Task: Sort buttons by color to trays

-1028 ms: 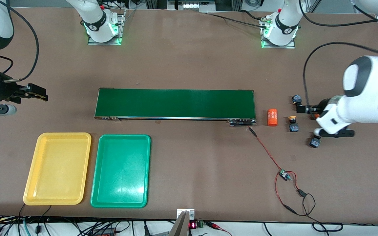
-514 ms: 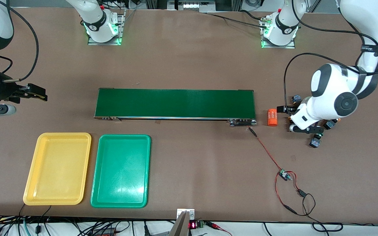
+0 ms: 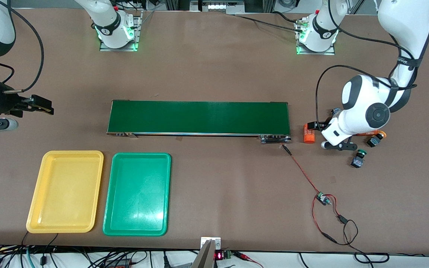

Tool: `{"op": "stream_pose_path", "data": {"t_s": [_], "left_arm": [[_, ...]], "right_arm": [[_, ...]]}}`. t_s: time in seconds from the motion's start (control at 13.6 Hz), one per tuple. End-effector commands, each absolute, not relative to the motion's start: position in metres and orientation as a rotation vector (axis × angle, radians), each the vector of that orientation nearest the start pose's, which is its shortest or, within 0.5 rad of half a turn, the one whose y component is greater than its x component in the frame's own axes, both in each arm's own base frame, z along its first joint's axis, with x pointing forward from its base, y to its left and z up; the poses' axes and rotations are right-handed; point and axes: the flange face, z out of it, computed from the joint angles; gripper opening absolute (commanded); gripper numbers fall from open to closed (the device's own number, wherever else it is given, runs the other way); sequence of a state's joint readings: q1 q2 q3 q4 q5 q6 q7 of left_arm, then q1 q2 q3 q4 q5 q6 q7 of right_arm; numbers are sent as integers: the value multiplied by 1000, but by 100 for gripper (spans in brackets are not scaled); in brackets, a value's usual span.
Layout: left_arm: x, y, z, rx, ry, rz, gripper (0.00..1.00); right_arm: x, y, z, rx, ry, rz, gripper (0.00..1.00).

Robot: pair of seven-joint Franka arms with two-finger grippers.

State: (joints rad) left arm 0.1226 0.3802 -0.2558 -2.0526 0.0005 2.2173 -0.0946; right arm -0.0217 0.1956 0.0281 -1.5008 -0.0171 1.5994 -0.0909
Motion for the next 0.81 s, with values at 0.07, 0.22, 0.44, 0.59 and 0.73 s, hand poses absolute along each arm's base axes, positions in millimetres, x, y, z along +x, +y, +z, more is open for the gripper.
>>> {"op": "stream_pose_path", "data": {"t_s": [0.07, 0.22, 0.44, 0.59, 0.73], "left_arm": [[568, -82, 216, -3207, 56, 306, 100], [567, -80, 201, -3215, 43, 312, 100], [566, -79, 188, -3221, 37, 312, 100], [565, -83, 186, -3220, 42, 320, 99], [564, -83, 184, -3217, 30, 338, 86]], "right_arm": [[611, 0, 551, -3150, -172, 156, 100], [611, 0, 551, -3150, -172, 156, 100], [611, 2, 551, -3150, -176, 154, 100], [611, 2, 551, -3151, -174, 154, 100], [611, 2, 551, -3150, -174, 156, 100]]}}
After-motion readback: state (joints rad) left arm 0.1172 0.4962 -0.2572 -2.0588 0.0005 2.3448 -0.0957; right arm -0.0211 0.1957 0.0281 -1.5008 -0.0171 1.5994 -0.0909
